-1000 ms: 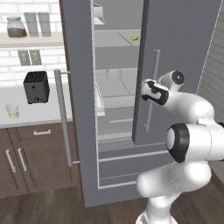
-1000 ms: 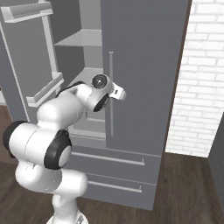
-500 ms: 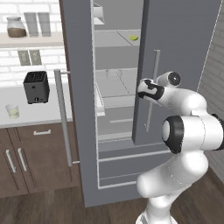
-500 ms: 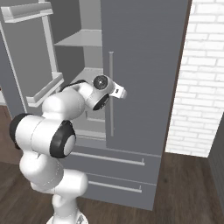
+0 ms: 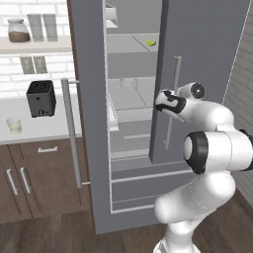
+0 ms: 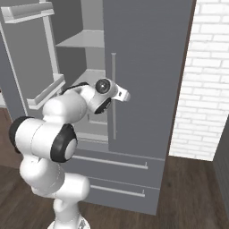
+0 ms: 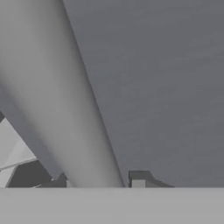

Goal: Grab a lemon wedge from the fridge and one ice cube from the ice bowl, and put them in the glass of lemonade.

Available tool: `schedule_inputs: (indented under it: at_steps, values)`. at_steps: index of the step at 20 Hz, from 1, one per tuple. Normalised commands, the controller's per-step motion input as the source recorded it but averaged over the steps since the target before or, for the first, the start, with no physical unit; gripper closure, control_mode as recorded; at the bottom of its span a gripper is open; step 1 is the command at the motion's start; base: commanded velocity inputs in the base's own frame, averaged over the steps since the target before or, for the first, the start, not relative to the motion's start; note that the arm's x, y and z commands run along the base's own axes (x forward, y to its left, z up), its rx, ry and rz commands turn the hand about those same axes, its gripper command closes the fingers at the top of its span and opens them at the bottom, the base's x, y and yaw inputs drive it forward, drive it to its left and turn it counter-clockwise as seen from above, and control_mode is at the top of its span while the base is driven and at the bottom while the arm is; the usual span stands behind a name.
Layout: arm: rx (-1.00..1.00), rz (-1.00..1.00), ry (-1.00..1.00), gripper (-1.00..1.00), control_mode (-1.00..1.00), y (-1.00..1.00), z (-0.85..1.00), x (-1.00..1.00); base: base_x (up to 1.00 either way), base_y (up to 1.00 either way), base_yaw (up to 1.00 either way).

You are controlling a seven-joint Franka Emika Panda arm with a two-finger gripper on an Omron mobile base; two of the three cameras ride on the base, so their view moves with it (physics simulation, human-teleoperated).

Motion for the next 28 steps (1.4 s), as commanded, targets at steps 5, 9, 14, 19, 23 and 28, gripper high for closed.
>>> schedule_inputs:
  at_steps: [5,9,14,19,23,28]
  values:
    - [0.00,-0.09,0.00,1.00,-1.00,-0.86,0.02,-0.76,0.00,0.00,0.00]
    - [0.00,-0.16,0.00,1.00,-1.00,-0.93,0.17,-0.87,0.00,0.00,0.00]
    - [0.00,-0.20,0.00,-1.00,-1.00,-0.89,0.33,-0.87,0.00,0.00,0.00]
    - [0.05,-0.18,-0.04,-1.00,-1.00,-0.75,0.64,-0.97,0.00,0.00,0.00]
    - [0.07,-0.17,-0.13,-1.00,-1.00,-0.18,0.99,-0.93,0.00,0.00,0.00]
    - [0.03,-0.14,-0.02,-1.00,-1.00,0.58,0.78,-0.60,0.00,0.00,0.00]
